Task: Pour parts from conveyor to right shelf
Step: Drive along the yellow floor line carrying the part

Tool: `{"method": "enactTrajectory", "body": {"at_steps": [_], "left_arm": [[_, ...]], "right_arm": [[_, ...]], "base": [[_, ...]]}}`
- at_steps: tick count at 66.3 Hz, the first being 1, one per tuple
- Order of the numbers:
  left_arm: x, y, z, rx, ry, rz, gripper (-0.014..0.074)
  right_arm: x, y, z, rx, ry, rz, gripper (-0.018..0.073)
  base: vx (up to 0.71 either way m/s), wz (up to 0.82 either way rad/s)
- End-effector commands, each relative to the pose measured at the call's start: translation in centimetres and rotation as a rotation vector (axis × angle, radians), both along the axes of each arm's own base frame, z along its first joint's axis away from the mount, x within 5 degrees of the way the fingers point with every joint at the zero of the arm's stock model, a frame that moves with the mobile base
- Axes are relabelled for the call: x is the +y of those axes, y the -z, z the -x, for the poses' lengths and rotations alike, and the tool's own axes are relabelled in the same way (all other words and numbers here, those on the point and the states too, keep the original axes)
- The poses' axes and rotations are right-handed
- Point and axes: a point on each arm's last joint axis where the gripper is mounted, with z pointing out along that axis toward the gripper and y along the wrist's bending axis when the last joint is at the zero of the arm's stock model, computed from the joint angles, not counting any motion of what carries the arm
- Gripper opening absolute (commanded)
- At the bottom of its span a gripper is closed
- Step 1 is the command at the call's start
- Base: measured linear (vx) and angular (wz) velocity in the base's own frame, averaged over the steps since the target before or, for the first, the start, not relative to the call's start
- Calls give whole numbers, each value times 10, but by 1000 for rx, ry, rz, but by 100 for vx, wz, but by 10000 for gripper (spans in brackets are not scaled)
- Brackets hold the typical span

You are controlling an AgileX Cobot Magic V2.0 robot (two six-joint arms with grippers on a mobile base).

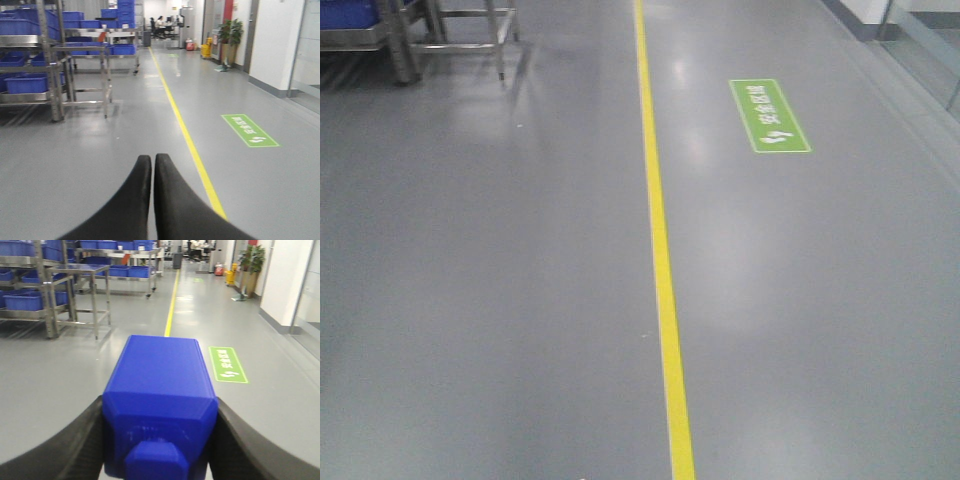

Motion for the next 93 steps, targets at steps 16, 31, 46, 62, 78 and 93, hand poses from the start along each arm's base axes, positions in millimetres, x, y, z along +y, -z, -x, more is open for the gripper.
{"method": "enactTrajectory", "body": {"at_steps": [16, 31, 46, 62, 78, 93], "left_arm": [[0, -14, 2, -103, 7, 15, -6], [0, -14, 2, -103, 7, 15, -6], [0, -14, 2, -103, 7, 15, -6], [0, -14, 2, -103, 7, 15, -6], [0, -14, 2, -103, 7, 15, -6], [0, -14, 2, -103, 7, 15, -6]], "right_arm": [[-1, -15, 3, -104, 16, -7, -1], [-1, -15, 3, -104, 16, -7, -1], [-1, -15, 3, -104, 16, -7, -1], [-1, -15, 3, -104, 16, -7, -1], [-1, -15, 3, -104, 16, -7, -1], [-1, -15, 3, -104, 16, -7, -1]], "base": [[15, -37], [22, -21], [33, 8], [45, 30], [51, 22], [53, 1]]}}
